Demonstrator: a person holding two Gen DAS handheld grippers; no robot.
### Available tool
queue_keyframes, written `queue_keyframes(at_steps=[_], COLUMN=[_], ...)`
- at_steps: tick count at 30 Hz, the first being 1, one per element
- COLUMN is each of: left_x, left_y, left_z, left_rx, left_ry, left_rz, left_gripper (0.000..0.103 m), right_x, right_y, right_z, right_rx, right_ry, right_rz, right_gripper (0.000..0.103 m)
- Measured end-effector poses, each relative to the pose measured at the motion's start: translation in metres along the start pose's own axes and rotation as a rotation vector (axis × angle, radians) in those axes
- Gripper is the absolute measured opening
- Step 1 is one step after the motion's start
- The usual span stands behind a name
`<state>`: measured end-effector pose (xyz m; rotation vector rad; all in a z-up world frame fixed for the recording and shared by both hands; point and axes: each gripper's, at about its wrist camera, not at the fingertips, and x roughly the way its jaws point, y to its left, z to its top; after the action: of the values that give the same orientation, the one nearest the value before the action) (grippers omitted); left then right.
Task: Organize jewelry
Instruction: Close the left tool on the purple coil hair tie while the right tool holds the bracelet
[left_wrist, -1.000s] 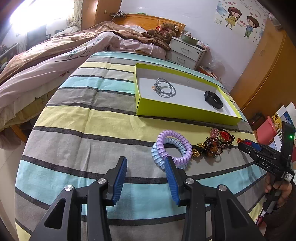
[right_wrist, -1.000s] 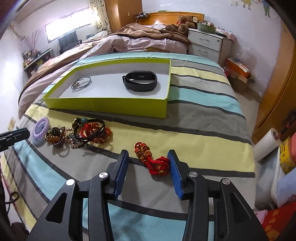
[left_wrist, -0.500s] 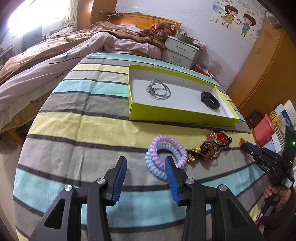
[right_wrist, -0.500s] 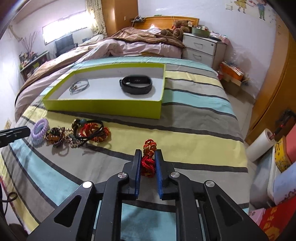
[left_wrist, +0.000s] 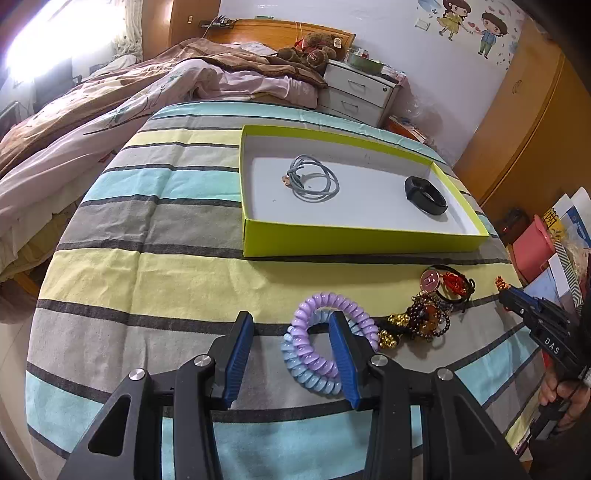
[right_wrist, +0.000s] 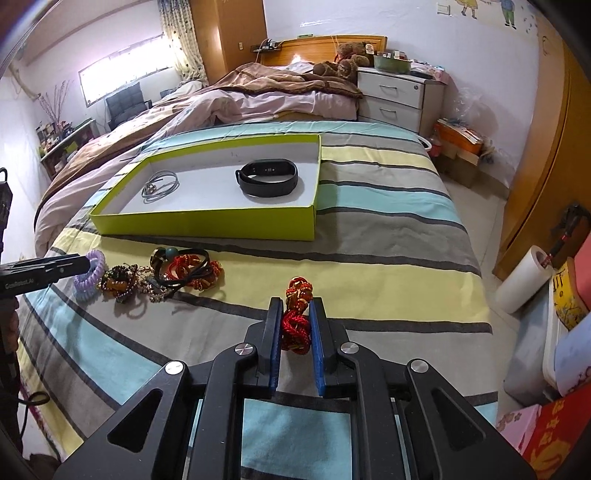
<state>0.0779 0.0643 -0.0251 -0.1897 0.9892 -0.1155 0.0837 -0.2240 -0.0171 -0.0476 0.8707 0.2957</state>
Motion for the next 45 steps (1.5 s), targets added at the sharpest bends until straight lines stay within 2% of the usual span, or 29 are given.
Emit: queue_keyframes(at_steps=[2,4,6,8,11,24,30,33,38,40,45], left_x=[0.0,0.001,0.001,0.001,-0.001,-0.024,-0.022,-0.011,-0.002,0.003,0.007], left_y=[-0.003,-0.005,-0.006,-0.007,-0.008,-0.006,-0.003,-0.001,0.006,0.006,0.0], left_z=[-0.001,-0.001,-0.001,-0.002,-0.002,0.004,0.002,0.001,0.003,0.005,0.005], left_rx=[0.012,0.018,0.022,0.031,0.039,0.032,0.033,0.047,0.026,0.04,0.131], left_ry=[-0.003,0.006,0.005,0.006,-0.001,-0.067,-0.053,-0.021,0.003,0.021,0.036], left_rz=[0.004,0.002,0.008,0.009,0.016,0.005,-0.001,0.035,0.048,0.087,0.138], left_gripper=[0.04,0.027,0.025,0.016,0.011,0.01,0.01,0.01,0.014,0.02,0.024], right_x=[0.001,0.001,0.0,0.0,-0.001,-0.009,-0.015,-0.015,-0.015,-0.014,-0.011], right_y=[0.0,0.0,0.001,0.001,0.001,0.004,0.006,0.007,0.008,0.009,0.012], right_z=[-0.001,-0.001,-0.001,-0.002,-0.002,-0.001,0.001,0.001,0.001,0.002,0.004], right_rx=[0.005,0.009,0.009,0.008,0.013,0.016,0.015,0.019,0.016,0.015,0.008], right_ry=[0.001,0.001,0.0,0.003,-0.001,-0.023,-0.041,-0.041,-0.041,-0.04,-0.04], right_rz=[0.0,0.003,0.004,0.004,0.004,0.009,0.01,0.013,0.019,0.021,0.027], right_gripper=[0.015,0.015,0.015,0.015,0.015,0.015,0.015,0.015,0.015,0.015,0.015])
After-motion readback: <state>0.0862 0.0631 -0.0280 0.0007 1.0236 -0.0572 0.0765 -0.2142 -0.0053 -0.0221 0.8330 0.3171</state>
